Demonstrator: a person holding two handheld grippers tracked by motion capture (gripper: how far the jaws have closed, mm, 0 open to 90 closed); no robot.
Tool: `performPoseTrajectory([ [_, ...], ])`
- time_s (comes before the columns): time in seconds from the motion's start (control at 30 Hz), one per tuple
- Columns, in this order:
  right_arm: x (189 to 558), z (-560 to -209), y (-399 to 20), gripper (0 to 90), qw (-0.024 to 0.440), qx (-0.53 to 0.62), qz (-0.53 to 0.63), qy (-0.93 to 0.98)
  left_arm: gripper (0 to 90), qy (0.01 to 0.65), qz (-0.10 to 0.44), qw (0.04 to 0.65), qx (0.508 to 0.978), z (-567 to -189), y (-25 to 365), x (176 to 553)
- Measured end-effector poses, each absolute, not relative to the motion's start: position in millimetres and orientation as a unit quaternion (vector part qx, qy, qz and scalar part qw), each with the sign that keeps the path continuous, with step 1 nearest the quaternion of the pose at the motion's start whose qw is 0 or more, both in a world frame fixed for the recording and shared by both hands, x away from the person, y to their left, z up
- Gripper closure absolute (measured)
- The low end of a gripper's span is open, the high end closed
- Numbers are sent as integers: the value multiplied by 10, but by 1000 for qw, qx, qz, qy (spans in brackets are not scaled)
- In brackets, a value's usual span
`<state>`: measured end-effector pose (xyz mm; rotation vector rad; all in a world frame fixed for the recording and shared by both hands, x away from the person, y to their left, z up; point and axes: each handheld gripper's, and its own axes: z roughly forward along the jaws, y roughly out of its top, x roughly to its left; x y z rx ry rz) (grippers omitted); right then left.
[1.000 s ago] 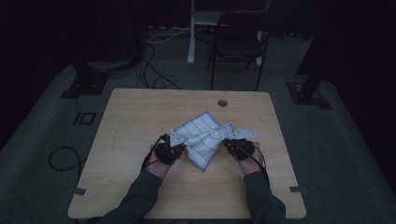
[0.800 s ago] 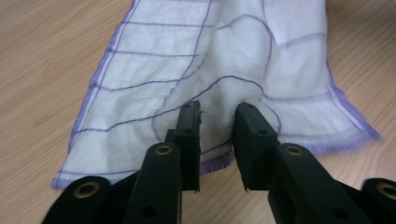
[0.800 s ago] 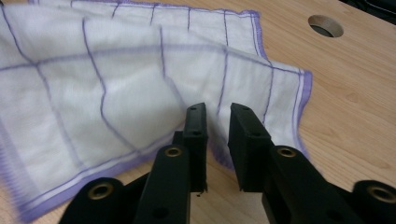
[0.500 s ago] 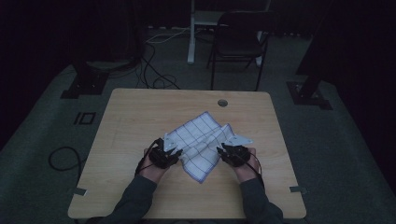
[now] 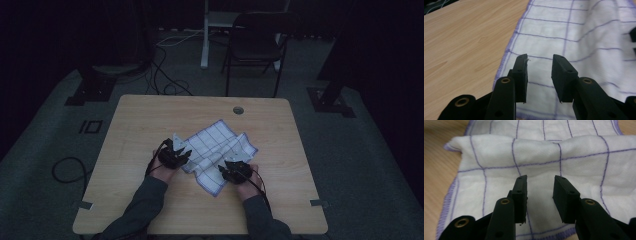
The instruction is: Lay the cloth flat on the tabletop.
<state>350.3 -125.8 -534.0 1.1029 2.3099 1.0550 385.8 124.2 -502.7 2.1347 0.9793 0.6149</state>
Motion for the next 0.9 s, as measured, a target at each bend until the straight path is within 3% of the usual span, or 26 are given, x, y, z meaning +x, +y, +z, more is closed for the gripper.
performPoseTrajectory([
  [0.5, 3411, -5425, -1328, 633, 175, 407, 360, 821, 674, 372, 237, 303, 845, -5279, 1072, 4320],
  [0.9, 3299, -5419, -1433, 634, 177, 410, 355, 821, 700, 409, 231, 305, 829, -5353, 1218, 4367],
])
